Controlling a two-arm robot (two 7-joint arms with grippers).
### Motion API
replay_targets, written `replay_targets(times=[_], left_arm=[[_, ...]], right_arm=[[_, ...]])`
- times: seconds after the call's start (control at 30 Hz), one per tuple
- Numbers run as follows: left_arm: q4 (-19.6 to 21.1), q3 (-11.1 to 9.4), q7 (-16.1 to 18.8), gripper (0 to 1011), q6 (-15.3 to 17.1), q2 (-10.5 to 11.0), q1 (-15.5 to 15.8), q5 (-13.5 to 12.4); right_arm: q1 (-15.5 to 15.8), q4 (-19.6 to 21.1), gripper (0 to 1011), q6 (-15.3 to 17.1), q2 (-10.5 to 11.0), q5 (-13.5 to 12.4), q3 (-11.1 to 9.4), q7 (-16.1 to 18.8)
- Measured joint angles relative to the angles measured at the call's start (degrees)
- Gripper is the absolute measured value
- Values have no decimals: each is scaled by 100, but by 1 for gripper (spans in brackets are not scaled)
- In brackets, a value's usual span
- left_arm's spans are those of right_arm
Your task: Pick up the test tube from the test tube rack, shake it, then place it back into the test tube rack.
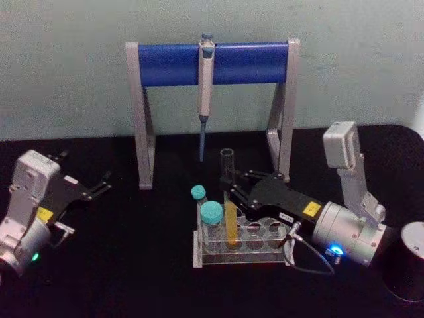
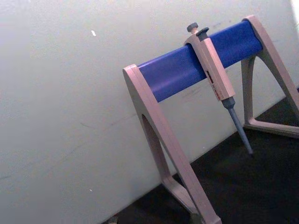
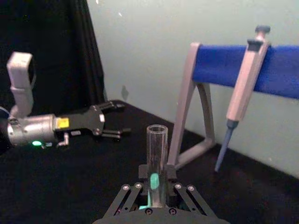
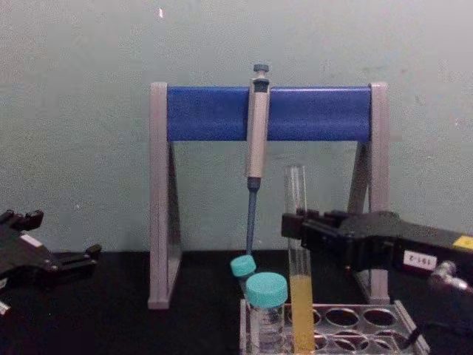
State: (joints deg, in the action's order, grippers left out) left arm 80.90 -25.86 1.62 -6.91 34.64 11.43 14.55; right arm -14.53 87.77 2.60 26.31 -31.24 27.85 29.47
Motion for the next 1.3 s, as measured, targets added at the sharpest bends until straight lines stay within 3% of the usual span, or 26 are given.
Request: replay_targets(times=[0.17,0.53,0.93,1.3], left_arm=[[0,0,0,1001,0,0,0,0],[0,0,0,1001,0,0,0,0],[0,0,0,1001,0,0,0,0],[0,0,0,1001,0,0,0,0]], right_arm=[[75,184,217,-191,73,-59,-98,97],[5,648,217,-257,181,-123,-350,-20],[-440,272,217,-249,-25,76,-427,-250],[-437,208,217,-240,-12,132,-532,-285]])
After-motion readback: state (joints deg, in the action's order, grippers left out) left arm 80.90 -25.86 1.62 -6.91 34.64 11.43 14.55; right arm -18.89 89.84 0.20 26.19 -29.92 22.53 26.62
